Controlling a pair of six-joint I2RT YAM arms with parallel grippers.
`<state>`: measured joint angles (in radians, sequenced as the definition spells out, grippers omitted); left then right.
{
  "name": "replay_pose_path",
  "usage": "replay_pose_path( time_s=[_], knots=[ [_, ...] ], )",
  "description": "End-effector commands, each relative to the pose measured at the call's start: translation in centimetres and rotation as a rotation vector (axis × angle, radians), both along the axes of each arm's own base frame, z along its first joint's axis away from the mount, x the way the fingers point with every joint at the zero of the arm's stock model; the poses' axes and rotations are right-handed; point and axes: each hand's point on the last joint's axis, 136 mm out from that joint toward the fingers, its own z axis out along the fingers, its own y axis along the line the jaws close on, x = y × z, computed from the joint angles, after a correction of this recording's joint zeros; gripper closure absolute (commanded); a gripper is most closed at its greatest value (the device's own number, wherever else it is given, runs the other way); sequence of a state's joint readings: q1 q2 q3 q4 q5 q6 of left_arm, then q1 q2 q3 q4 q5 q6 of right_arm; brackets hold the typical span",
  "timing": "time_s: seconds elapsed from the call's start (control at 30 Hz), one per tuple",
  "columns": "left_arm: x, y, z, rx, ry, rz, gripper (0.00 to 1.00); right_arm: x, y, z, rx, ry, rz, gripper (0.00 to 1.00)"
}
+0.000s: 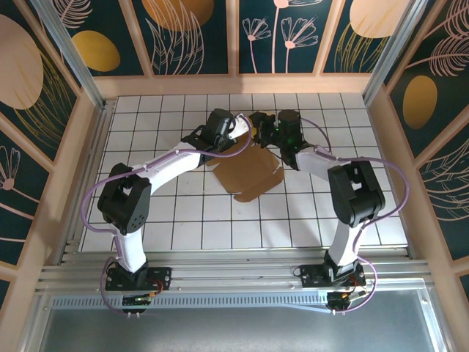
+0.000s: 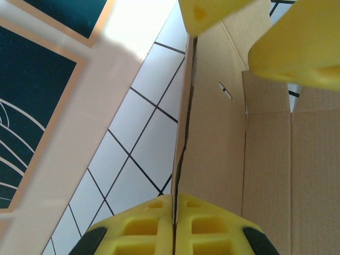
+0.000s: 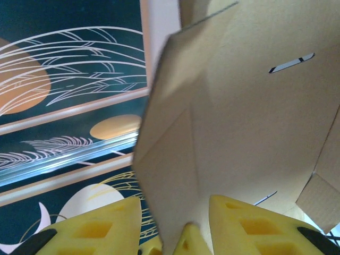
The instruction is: Fold the paper box
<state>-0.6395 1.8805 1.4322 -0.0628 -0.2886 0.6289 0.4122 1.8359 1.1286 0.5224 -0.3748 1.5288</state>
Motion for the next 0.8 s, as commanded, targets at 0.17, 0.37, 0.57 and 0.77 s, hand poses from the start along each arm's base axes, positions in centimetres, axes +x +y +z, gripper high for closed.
replay_pose_path(
  time_s=[0.17,0.37,0.57,0.77],
  knots=[
    [-0.5,-0.4,-2.2,0.013,0.049,-0.042,0.94,1.2,1.9,0.1,0.012,-0.014,0.039,0.63],
    [-0.5,-0.3,-2.0,0.019,0.034,-0.045,0.92,1.4,2.3,-1.0,0.010,0.004,0.048,0.71],
    [-0.4,-0.5,-1.3,-0.007,0.019,-0.045,0.69,1.7,2.5,-1.5,-0.007,0.011,0.039,0.87],
    [-2.6,-1.5,2.1,-0.175,0.050,-0.095,0.52,2.1,2.5,-2.0,-0.025,0.006,0.038,0.92]
  ],
)
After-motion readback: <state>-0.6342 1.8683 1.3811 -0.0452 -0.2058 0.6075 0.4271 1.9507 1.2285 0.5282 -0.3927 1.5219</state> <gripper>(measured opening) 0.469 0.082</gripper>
